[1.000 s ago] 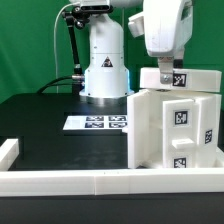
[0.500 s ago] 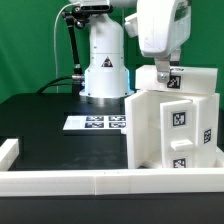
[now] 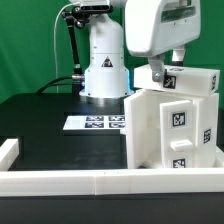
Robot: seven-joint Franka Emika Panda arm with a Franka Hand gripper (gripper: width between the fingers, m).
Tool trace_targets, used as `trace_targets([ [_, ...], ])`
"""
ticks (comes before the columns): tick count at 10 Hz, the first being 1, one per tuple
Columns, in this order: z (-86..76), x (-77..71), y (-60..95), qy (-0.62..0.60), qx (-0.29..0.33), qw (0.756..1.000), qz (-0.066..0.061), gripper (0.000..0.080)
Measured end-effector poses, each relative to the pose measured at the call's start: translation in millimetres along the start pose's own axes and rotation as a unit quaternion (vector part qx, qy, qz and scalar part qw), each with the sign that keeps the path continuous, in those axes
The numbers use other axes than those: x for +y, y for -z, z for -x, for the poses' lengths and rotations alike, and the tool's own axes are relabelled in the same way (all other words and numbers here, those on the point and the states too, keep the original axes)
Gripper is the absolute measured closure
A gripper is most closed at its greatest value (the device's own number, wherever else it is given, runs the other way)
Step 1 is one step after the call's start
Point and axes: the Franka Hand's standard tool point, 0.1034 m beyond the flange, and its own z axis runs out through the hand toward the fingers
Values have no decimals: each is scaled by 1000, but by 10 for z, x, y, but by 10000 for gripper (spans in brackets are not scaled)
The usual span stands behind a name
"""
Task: Assemble cabinet
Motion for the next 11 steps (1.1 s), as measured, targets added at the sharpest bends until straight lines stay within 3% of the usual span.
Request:
trace_targets([
  [4,-15,-20,-1,-193,5,981,3,238],
  [8,-32,-64,-10,-408,11,913,4,238],
  [11,-40,-70,-12,-503,12,864,3,238],
])
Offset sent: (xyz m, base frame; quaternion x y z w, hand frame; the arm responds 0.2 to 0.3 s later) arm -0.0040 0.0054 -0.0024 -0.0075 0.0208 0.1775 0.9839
